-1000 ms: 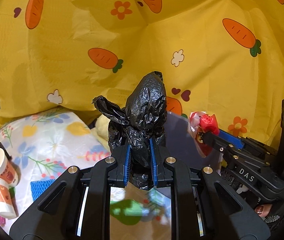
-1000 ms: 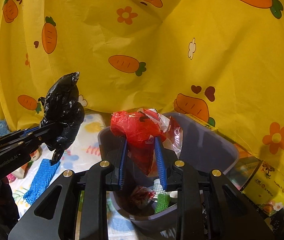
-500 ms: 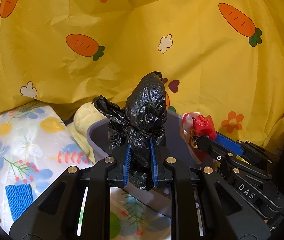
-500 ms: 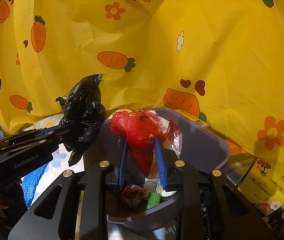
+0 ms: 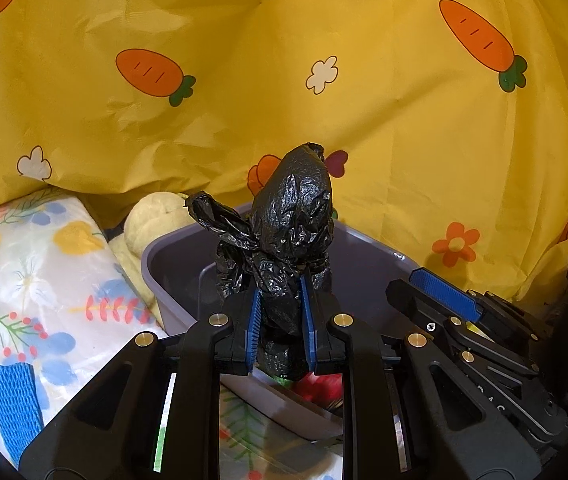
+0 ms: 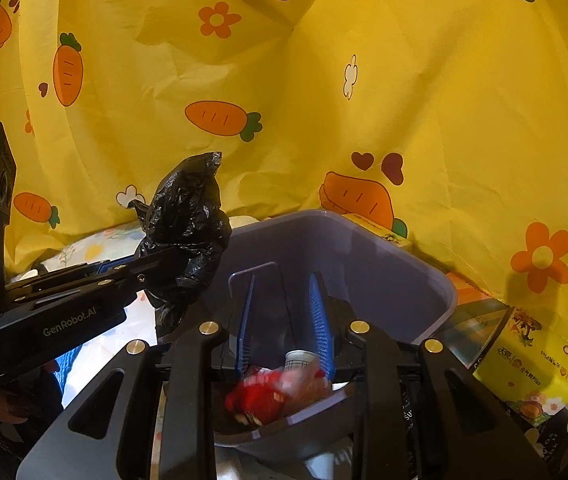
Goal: Collect trash
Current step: 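Open both tools to drop the black and red bags into the bin, then move back to the table and grasp the blue mesh net with the right tool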
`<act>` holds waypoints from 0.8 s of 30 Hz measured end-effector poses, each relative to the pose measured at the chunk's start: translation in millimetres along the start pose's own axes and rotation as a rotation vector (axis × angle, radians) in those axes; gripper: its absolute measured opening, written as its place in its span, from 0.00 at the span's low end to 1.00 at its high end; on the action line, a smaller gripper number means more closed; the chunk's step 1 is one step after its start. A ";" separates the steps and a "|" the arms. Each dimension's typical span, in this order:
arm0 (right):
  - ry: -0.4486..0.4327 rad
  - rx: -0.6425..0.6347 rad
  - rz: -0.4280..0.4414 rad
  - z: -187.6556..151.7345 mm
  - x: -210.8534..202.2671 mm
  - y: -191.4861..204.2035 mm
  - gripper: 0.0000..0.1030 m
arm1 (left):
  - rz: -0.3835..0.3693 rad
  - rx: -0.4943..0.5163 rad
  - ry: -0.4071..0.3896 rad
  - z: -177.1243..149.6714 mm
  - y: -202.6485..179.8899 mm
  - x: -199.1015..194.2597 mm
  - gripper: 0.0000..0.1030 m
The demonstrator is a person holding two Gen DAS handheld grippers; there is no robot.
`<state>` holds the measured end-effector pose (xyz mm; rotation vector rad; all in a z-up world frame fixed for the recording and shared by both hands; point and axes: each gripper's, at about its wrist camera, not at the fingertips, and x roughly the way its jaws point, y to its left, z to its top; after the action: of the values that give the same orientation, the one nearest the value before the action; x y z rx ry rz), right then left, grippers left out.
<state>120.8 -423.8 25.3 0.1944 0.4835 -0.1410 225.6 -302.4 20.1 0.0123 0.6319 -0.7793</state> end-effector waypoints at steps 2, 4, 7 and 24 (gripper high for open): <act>0.000 0.004 -0.004 -0.5 0.1 -1.3 0.27 | -0.009 -0.010 0.000 -0.9 0.7 1.6 0.20; -0.004 0.008 -0.012 -1.1 -0.6 -2.6 0.28 | -0.012 -0.015 -0.002 -1.2 1.7 1.9 0.34; -0.006 0.014 -0.018 -2.4 -1.2 -3.8 0.28 | -0.014 -0.045 -0.049 -0.6 6.8 -6.2 0.67; -0.046 0.026 -0.047 -8.2 -16.3 9.4 0.84 | 0.278 -0.097 -0.161 -31.1 42.7 -80.9 0.93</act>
<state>104.5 -411.4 27.3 0.2047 0.4408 -0.1970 193.9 -211.5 28.9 -0.0498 0.5008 -0.4751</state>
